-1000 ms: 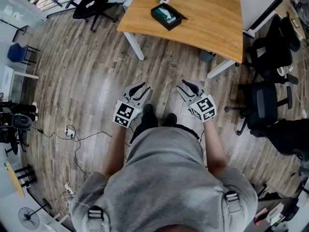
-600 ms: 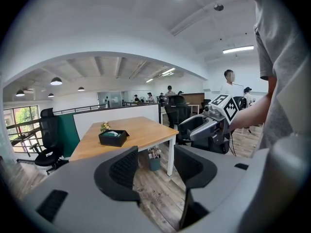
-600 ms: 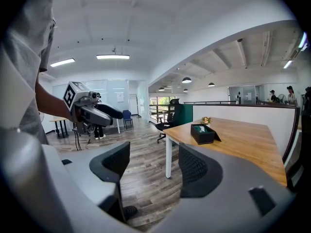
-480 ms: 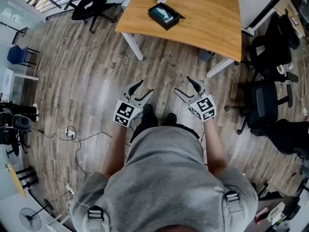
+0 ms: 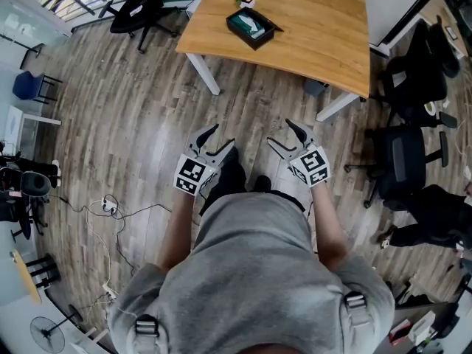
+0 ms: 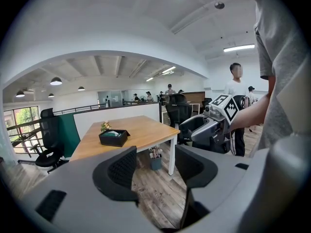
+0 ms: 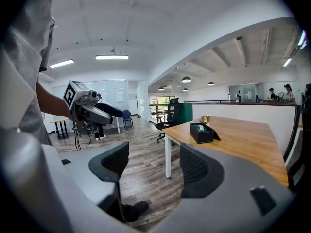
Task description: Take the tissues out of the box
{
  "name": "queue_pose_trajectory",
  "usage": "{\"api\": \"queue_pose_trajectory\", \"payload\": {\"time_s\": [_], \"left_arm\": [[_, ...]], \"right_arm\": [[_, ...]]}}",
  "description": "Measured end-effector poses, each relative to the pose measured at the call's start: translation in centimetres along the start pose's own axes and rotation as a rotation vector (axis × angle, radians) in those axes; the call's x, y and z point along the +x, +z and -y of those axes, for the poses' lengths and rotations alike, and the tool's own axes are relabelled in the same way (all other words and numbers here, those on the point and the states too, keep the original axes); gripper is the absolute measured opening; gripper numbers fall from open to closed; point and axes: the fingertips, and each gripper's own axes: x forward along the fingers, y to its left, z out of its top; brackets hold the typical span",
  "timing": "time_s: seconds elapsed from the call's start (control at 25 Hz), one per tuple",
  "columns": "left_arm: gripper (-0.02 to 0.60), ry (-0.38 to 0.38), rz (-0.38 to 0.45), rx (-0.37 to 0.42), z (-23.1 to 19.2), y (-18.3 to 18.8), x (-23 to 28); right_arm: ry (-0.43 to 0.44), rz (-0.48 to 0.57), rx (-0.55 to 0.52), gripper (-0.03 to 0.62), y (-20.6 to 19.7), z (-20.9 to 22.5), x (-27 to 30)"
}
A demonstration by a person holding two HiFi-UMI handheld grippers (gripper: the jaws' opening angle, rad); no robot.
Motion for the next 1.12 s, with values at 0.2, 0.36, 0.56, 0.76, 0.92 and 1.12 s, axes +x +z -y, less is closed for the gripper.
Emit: {"api": "queue_pose_trajectory", "payload": {"time_s": [0.2, 0.36, 0.56, 0.76, 0.92, 1.12], "left_arm": [[0.256, -0.007, 0.010, 0.002, -1.5, 0.7, 1.2], [0.256, -0.012, 0.016, 0.000, -3.2, 1.2, 2.2], [0.256, -0.024, 0.012, -0.005, -5.5, 1.0, 3.7], [0.256, -0.046, 0.013, -0.014, -8.3, 1.0, 5.5], [0.256, -0.068, 0.009, -0.017, -10.8, 1.3, 7.1], [0.256, -0.089, 0.012, -0.019, -14.5, 1.2, 8.6]], "right_arm": [[-0.015, -0.009, 0.001, 0.337, 0.5, 1.6, 1.1], [-0.018, -0.012, -0.003, 0.337, 1.2, 2.6, 2.4], [-0.028, -0.025, 0.002, 0.336, 1.4, 3.9, 4.5], [-0.040, -0.046, 0.012, 0.336, 1.6, 5.4, 6.7], [-0.055, -0.062, 0.022, 0.336, 2.1, 6.6, 8.8], [-0.074, -0.079, 0.026, 0.336, 2.8, 7.9, 11.9]]}}
